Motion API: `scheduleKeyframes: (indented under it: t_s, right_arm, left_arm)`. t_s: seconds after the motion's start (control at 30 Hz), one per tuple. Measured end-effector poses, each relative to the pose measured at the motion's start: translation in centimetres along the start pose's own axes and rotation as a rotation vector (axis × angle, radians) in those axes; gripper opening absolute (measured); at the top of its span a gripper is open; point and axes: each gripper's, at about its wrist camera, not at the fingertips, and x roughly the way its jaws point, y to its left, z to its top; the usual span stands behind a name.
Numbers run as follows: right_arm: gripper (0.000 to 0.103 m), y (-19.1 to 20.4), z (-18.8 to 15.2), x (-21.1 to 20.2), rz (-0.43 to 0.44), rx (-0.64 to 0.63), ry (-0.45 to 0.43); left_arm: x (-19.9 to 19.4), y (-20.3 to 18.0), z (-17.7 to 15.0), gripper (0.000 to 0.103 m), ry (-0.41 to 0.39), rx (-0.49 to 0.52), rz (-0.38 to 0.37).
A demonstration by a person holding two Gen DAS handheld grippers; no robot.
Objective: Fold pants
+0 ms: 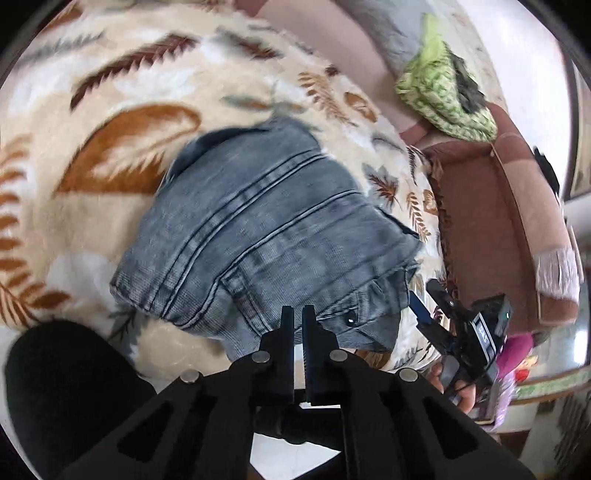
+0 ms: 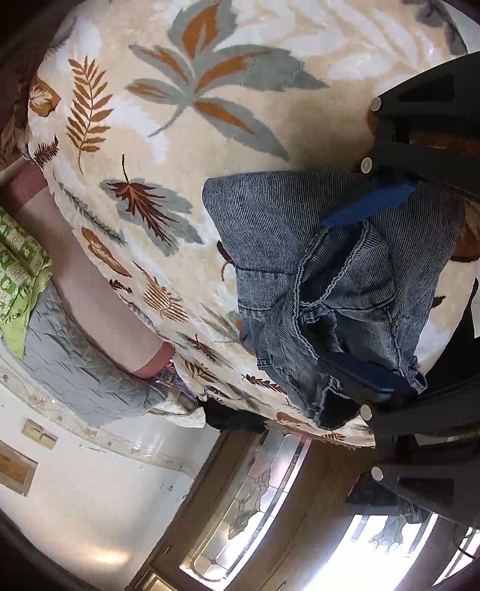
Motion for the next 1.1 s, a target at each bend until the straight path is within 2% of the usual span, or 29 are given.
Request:
scheduleKeyframes:
  t_s: [0.13, 0.17, 0.2, 0.27, 0.33, 0.43, 0.5, 0.57, 0.6, 0.67, 0.73, 0.77, 0.8, 0.83, 0.9, 1.0, 1.1]
  right_arm:
    - [0.074, 0.1, -0.1, 0.0, 0.033, -0.003, 0.013]
    - [0.074, 0.6, -0.1, 0.0, 0.067, -0.022, 0.023]
    - [0.074, 1.3, -0.2, 0.0, 0.099, -0.047, 0.032]
    - [0.076, 3.0, -0.6, 0.4, 0.154, -0.103, 0.053]
    - [0.076, 4.6, -1.3, 1.4, 0.201, -0.144, 0.084]
    - [0.076, 6.7, -2.2, 3.3, 0.232, -0.186, 0.118]
    - [0.077, 7.8, -2.7, 4.7, 0.251, -0.197, 0.145]
    - [0.077, 8.6, -2.9, 6.2, 0.256, -0.189, 0.166]
    - [0.077, 8.8, -2.9, 6.8, 0.257, -0.185, 0.173]
    - [0.078, 9.1, -3.0, 8.2, 0.250, -0.160, 0.196]
    - [0.077, 8.7, -2.8, 9.4, 0.254, -0.112, 0.220]
    - [0.074, 8.3, -2.7, 10.2, 0.291, -0.061, 0.242]
    - [0.057, 8.1, -2.6, 10.6, 0.298, -0.033, 0.254]
    - [0.031, 8.1, -2.4, 11.0, 0.288, -0.017, 0.263]
    - [0.009, 8.3, -2.2, 11.3, 0.259, -0.021, 0.268]
    - [0.007, 9.7, -1.4, 8.7, 0.236, -0.105, 0.165]
    - [0.007, 10.2, 0.4, 5.0, 0.233, -0.132, 0.038]
  left_arm:
    - [-1.0, 0.4, -1.1, 0.005, 0.005, -0.005, 0.075]
    - [-1.0, 0.8, -1.5, 0.017, 0.008, -0.016, 0.101]
    - [-0.8, 1.4, -1.9, 0.043, 0.019, -0.051, 0.115]
    - [-0.1, 2.4, -2.4, 0.069, 0.034, -0.111, 0.100]
    - [0.7, 3.0, -2.7, 0.069, 0.048, -0.161, 0.077]
    - [1.1, 3.1, -2.7, 0.069, 0.050, -0.173, 0.011]
    - [1.9, 3.4, -2.2, 0.069, 0.046, -0.169, 0.026]
    - [2.5, 3.9, -1.7, 0.067, 0.035, -0.204, 0.003]
    - [2.6, 4.3, -1.4, 0.051, 0.024, -0.217, -0.017]
    - [2.8, 4.4, -1.1, 0.029, 0.021, -0.218, -0.019]
    - [2.8, 4.3, -1.0, 0.027, 0.018, -0.192, -0.033]
    - [2.8, 4.1, -0.9, 0.022, 0.018, -0.177, -0.040]
    - [2.6, 3.9, -0.9, 0.018, 0.013, -0.162, -0.046]
    - [2.4, 3.6, -0.8, 0.015, 0.006, -0.149, -0.053]
    - [1.9, 2.7, -0.7, 0.010, -0.005, -0.119, -0.063]
    - [-0.1, 0.7, -0.7, 0.009, -0.019, -0.037, -0.099]
    - [-0.9, -3.5, -0.8, 0.009, -0.008, 0.052, -0.169]
